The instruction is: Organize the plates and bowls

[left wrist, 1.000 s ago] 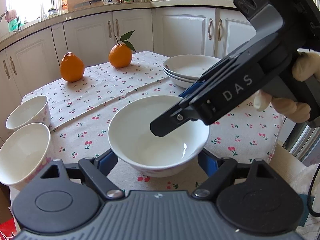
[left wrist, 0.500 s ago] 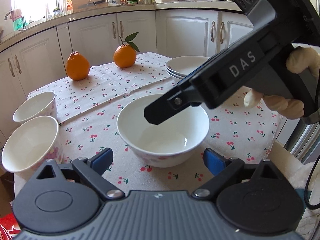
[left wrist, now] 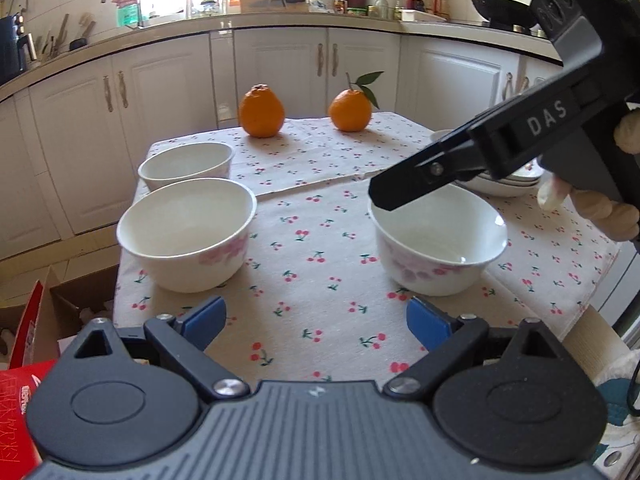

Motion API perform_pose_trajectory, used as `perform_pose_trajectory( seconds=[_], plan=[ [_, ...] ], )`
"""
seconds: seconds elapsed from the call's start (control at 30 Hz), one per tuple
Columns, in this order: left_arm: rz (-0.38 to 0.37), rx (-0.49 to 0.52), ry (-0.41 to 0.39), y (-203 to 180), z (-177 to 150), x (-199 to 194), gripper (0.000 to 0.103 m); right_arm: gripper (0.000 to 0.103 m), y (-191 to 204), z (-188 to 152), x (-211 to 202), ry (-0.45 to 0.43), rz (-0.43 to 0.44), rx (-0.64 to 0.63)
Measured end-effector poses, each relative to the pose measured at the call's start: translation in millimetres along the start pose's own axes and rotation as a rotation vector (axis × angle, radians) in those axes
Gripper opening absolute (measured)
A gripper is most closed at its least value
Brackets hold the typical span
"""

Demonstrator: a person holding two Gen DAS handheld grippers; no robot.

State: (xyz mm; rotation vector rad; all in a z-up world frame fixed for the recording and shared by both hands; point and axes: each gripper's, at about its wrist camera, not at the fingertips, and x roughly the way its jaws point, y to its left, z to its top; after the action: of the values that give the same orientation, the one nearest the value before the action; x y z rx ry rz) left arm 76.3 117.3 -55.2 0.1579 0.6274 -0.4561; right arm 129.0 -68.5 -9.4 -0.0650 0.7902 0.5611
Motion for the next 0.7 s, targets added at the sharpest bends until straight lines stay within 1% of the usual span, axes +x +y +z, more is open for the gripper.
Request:
perform_pose_trajectory(
  seconds=[0.1, 0.23, 0.43, 0.7],
  plan=[
    [0.051, -0.019, -0.002, 16, -2, 0, 0.097, 0.103, 7, 10, 7, -0.004, 0.029, -0.004],
    [0.109, -0.024, -0.010, 35, -2, 1, 0.096, 0.103, 20, 21, 17, 0.002, 0.026, -0.047],
    [0.136, -0.008, -0.016, 52, 2, 5, 0.096, 0.103, 30, 35, 35, 0.028, 0.037, -0.093],
    [0.146, 0.028, -0.024, 65, 11, 21, 0.096, 0.103, 37, 58, 60, 0.044, 0.060, -0.133]
  ],
)
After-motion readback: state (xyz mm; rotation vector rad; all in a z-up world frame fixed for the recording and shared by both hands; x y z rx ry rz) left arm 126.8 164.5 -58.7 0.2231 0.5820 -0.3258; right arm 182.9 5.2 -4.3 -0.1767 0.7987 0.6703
